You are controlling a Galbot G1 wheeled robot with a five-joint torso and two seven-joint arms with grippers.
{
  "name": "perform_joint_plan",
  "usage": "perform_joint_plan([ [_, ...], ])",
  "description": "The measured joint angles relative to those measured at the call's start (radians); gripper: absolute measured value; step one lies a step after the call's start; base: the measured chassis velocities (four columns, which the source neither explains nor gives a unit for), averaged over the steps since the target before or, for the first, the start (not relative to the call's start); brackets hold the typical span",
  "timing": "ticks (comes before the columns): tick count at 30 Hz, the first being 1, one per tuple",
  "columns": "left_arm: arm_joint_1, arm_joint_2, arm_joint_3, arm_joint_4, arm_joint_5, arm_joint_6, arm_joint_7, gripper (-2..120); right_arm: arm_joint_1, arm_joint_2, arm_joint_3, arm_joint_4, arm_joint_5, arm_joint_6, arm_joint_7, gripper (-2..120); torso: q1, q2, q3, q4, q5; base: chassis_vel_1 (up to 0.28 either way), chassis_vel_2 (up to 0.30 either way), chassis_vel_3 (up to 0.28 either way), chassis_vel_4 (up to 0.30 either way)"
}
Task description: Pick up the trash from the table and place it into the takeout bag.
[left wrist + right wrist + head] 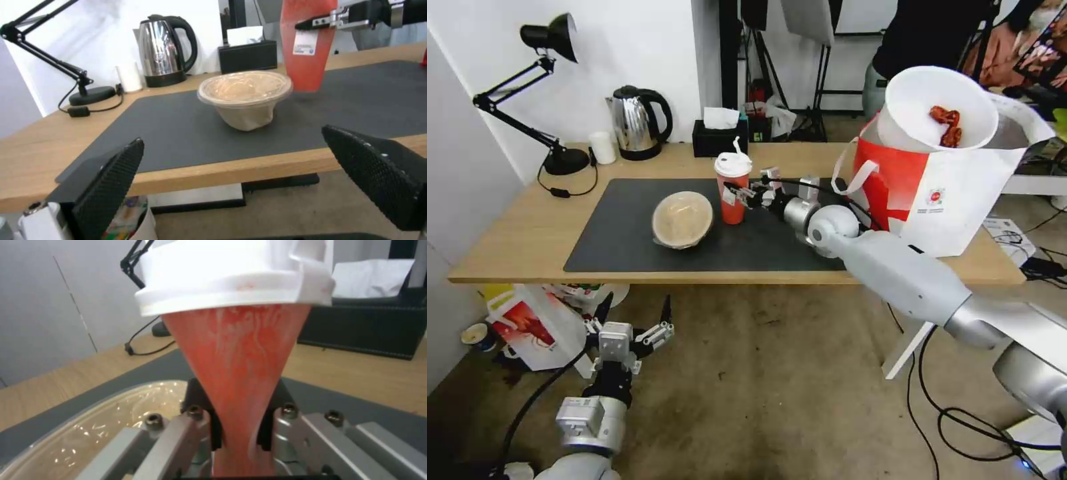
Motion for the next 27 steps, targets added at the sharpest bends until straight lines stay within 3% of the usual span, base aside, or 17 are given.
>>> perform_joint_plan([
  [3, 0.000, 0.000, 0.000, 0.000, 0.000, 0.000, 0.000, 100, 0.005, -0.005, 0.004, 0.004, 0.003, 0.001, 0.001, 6, 0.000, 0.000, 0.000, 0.0000, 0.0000, 0.000, 0.000, 0.000, 0.000],
  [19, 0.000, 0.000, 0.000, 0.000, 0.000, 0.000, 0.000, 100, 0.059, -0.045, 0.061, 0.051, 0.032, 0.007, 0.014, 4, 0.000, 0.000, 0.000, 0.0002, 0.0000, 0.000, 0.000, 0.000, 0.000],
  [27, 0.000, 0.000, 0.000, 0.000, 0.000, 0.000, 0.000, 100, 0.136, -0.167, 0.092, 0.170, 0.071, -0.012, 0.083, 4, 0.000, 0.000, 0.000, 0.0001, -0.0001, 0.000, 0.000, 0.000, 0.000],
])
